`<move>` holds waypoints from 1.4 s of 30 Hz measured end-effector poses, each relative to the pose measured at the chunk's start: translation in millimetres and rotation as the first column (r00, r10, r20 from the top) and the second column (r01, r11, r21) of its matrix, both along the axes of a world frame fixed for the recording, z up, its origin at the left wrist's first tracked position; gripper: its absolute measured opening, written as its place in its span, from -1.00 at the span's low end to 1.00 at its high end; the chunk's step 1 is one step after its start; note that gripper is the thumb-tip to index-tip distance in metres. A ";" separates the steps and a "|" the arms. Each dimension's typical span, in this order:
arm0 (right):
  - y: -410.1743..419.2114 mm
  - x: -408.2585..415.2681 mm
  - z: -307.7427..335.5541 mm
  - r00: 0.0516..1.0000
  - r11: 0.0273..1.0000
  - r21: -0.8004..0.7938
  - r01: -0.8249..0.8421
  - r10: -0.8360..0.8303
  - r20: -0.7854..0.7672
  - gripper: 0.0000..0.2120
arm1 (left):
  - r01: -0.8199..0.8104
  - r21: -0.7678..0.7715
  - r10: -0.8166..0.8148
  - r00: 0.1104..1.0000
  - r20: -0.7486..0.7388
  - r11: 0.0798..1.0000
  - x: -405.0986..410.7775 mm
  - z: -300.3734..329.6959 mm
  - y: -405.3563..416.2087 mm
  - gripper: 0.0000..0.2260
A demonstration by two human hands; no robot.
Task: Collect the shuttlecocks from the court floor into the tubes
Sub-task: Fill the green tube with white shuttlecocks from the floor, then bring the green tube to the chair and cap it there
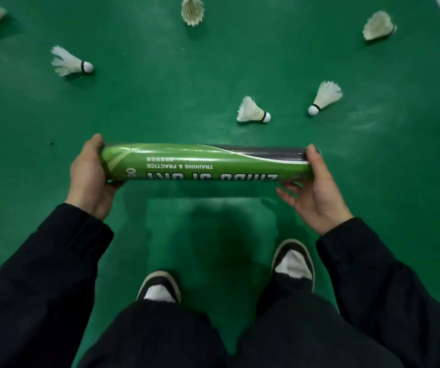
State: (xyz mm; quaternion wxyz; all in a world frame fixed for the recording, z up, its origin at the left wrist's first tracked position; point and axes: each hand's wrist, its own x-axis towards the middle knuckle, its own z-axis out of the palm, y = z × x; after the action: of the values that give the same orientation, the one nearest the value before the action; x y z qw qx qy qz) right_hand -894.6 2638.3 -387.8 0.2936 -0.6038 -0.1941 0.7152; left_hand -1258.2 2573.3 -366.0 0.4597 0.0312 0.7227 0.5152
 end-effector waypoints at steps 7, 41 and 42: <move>-71.0 46.9 182.9 0.988 0.972 -0.180 0.152 -0.143 0.066 -0.49 | 0.258 0.009 -0.250 0.925 0.285 0.966 29.3 163.6 -50.1 -0.75; -886.2 36.4 708.2 -0.561 -0.549 -0.124 0.826 -0.823 -0.091 -0.57 | 0.946 0.234 -0.771 0.024 0.636 0.223 446.3 682.0 -482.0 -0.69; -917.5 28.3 711.1 -0.603 -0.594 -0.107 0.797 -0.791 -0.101 -0.55 | 0.949 0.250 -0.755 -0.021 0.655 0.191 457.8 685.9 -517.1 -0.65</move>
State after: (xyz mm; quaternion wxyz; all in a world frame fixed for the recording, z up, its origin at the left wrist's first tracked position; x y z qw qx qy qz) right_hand -866.2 1720.8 323.3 0.7955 -0.3852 0.4581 0.0945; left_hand -800.4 2056.2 319.8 0.8949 0.2250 0.3849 -0.0204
